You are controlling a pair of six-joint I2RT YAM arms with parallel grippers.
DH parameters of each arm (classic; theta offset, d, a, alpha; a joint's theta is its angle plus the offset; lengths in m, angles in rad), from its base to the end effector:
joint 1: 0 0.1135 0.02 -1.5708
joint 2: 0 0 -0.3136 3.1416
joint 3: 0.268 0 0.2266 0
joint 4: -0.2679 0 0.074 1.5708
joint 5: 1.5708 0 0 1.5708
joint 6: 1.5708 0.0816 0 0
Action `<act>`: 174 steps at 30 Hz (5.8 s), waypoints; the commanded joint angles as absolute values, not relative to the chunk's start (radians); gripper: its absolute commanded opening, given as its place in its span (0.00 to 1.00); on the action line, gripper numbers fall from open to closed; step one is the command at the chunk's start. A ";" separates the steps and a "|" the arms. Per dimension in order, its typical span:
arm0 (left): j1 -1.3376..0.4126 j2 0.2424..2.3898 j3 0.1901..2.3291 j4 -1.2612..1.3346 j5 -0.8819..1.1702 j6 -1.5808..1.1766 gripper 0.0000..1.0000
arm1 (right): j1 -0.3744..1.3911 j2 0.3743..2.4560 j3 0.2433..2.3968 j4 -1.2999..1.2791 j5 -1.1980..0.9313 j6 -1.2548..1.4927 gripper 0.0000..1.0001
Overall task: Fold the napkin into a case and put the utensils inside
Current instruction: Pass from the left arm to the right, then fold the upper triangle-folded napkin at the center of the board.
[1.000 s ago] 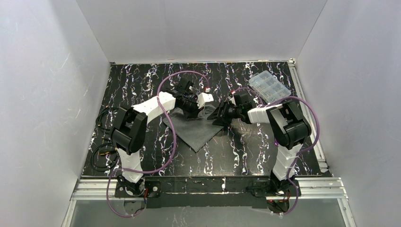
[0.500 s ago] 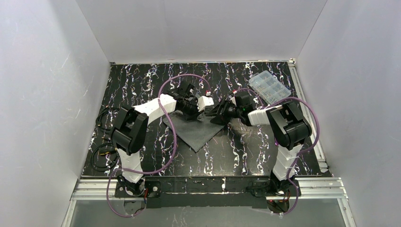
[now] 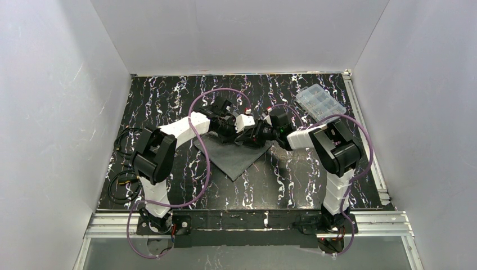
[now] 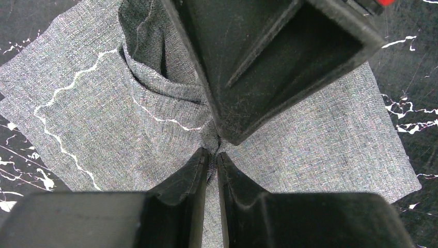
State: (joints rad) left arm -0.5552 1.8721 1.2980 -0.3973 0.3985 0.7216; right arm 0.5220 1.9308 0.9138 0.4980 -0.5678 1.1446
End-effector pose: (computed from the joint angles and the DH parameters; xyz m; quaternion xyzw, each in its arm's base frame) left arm 0.3345 -0.2448 0.2215 0.6050 0.7172 -0.1644 0.3042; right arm 0.3426 0.2477 0.1819 0.1204 0.8334 0.5196 0.1448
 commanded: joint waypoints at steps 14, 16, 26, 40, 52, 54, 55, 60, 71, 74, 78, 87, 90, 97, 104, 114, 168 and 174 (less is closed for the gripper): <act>-0.562 1.802 1.305 -0.459 0.401 0.721 0.21 | 0.524 1.954 0.904 0.554 -0.543 1.146 0.10; -0.562 1.799 1.316 -0.489 0.413 0.720 0.30 | 0.524 1.952 0.895 0.551 -0.542 1.138 0.10; -0.554 1.803 1.364 -0.523 0.430 0.671 0.42 | 0.524 1.950 0.896 0.542 -0.540 1.130 0.10; -0.565 1.860 1.402 -0.511 0.455 0.663 0.39 | 0.524 1.955 0.903 0.604 -0.574 1.146 0.10; -0.565 1.931 1.465 -0.507 0.433 0.594 0.36 | 0.524 1.980 0.893 0.706 -0.601 1.195 0.10; -0.565 1.938 1.466 -0.514 0.424 0.606 0.32 | 0.524 1.983 0.888 0.712 -0.603 1.198 0.10; -0.566 1.940 1.464 -0.516 0.418 0.617 0.29 | 0.523 1.983 0.886 0.714 -0.603 1.198 0.10; -0.565 1.926 1.451 -0.533 0.413 0.645 0.24 | 0.524 1.987 0.886 0.712 -0.602 1.198 0.10; -0.566 1.938 1.472 -0.479 0.295 0.666 0.01 | 0.524 1.981 0.872 0.710 -0.597 1.198 0.10; -0.565 1.939 1.474 -0.421 0.227 0.658 0.00 | 0.524 1.979 0.867 0.705 -0.595 1.195 0.10; -0.565 1.939 1.485 -0.376 0.175 0.655 0.03 | 0.523 1.975 0.860 0.699 -0.593 1.191 0.10; -0.544 1.940 1.544 -0.285 -0.028 0.600 0.21 | 0.523 1.961 0.827 0.679 -0.584 1.174 0.10; -0.539 1.935 1.558 -0.245 -0.129 0.593 0.29 | 0.524 1.954 0.827 0.678 -0.583 1.174 0.10; -0.490 1.918 1.632 -0.441 -0.021 0.520 0.47 | 0.532 1.901 0.834 0.643 -0.576 1.172 0.10; -0.454 1.824 1.450 -0.550 0.165 0.586 0.45 | 0.573 1.792 0.841 0.481 -0.516 1.146 0.10; -0.389 1.665 1.319 -0.609 0.336 0.635 0.45 | 0.707 1.674 0.782 0.328 -0.310 1.235 0.10; -0.390 1.591 1.136 -0.625 0.219 0.696 0.42 | 0.654 1.398 0.843 -0.156 -0.297 0.979 0.52; -0.390 1.554 1.225 -0.735 0.315 0.665 0.42 | 0.515 1.589 1.042 -0.226 -0.392 0.836 0.40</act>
State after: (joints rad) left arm -0.3882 1.6272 1.1454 -0.6392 0.2295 0.6846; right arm 0.5701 1.4761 0.9360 -0.1623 -0.3023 0.9668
